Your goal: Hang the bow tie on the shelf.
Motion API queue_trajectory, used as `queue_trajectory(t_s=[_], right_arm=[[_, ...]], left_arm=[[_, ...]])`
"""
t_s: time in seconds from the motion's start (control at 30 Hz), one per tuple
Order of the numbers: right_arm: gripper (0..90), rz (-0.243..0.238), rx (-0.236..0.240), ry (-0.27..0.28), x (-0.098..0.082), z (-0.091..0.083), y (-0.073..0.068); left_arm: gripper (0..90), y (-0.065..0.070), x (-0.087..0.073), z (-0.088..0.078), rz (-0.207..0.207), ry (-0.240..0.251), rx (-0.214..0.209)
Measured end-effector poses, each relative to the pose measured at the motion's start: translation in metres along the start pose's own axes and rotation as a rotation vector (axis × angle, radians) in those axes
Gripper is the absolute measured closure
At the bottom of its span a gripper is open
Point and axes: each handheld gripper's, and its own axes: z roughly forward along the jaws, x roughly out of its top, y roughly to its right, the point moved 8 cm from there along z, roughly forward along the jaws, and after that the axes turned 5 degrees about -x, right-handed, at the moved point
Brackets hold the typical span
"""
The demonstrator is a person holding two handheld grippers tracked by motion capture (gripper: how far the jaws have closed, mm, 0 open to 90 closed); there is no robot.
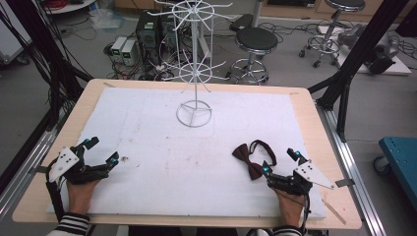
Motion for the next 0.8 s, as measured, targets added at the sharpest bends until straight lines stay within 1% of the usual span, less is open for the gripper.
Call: queue_trajectory(t_s=[0.23, 0.27, 0.3, 0.37, 0.43, 0.53, 0.67, 0.8], right_arm=[[1.2, 0.005, 0.002, 0.002, 0.000, -0.001, 0.001], [1.2, 0.021, 0.006, 0.004, 0.001, -0.001, 0.002], [1.2, 0.021, 0.006, 0.004, 0.001, -0.001, 0.002], [1.2, 0.042, 0.009, 0.005, 0.002, -0.001, 0.003], [1.2, 0.037, 0.013, 0.022, 0.007, -0.003, 0.003], [1.2, 0.032, 0.033, 0.019, 0.016, -0.004, 0.002], [1.2, 0.028, 0.047, 0.014, 0.024, -0.004, 0.001], [1.2, 0.021, 0.059, -0.019, 0.027, -0.004, 0.001]], left_arm=[[7.6, 0.000, 0.000, 0.000, 0.000, 0.001, 0.001], [7.6, 0.000, 0.000, 0.000, 0.000, 0.001, 0.001], [7.6, 0.000, 0.000, 0.000, 0.001, 0.001, 0.003], [7.6, 0.000, 0.000, 0.000, 0.004, -0.001, 0.002], [7.6, 0.000, 0.000, 0.000, 0.006, -0.002, 0.002], [7.6, 0.000, 0.000, 0.000, 0.009, -0.001, 0.002], [7.6, 0.000, 0.000, 0.000, 0.004, 0.000, 0.003], [7.6, 0.000, 0.000, 0.000, 0.004, 0.000, 0.002]])
